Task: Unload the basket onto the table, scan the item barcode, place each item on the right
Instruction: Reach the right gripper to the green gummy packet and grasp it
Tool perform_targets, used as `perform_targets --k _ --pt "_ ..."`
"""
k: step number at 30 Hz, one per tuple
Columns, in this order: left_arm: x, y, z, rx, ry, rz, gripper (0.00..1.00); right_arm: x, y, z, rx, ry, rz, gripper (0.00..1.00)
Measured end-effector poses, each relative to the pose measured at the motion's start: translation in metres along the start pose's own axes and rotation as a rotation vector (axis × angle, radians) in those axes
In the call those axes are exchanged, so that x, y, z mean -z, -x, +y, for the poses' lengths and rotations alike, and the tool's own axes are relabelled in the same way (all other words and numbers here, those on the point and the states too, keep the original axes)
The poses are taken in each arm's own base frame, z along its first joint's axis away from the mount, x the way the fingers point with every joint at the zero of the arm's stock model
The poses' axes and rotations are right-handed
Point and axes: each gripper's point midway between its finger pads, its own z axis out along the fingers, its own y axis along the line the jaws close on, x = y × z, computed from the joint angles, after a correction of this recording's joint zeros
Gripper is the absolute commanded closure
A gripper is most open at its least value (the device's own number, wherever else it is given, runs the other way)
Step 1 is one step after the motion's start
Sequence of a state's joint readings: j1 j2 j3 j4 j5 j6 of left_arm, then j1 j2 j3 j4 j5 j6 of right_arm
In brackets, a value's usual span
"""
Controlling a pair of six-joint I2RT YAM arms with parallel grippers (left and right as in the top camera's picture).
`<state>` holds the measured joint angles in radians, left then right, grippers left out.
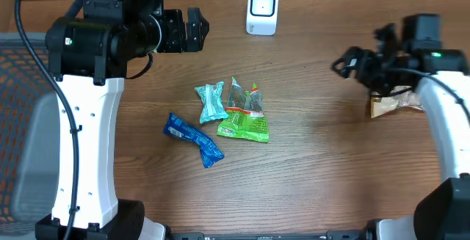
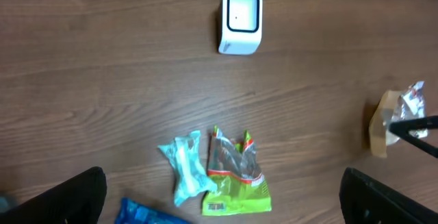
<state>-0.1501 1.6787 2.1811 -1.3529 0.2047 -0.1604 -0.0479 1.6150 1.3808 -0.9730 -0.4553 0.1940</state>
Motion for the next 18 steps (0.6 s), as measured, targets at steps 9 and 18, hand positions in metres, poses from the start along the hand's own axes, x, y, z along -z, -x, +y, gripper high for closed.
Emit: perform_targets --k 9,18 --pt "0.01 -0.04 0.036 -0.191 0.053 0.173 0.0 -0.036 -0.022 0.058 0.118 0.03 0.046 0.05" --pt "0.032 -0.039 0.111 -0.072 0.185 0.163 0.0 -0.101 -0.062 0.077 0.08 0.008 0.21 0.06"
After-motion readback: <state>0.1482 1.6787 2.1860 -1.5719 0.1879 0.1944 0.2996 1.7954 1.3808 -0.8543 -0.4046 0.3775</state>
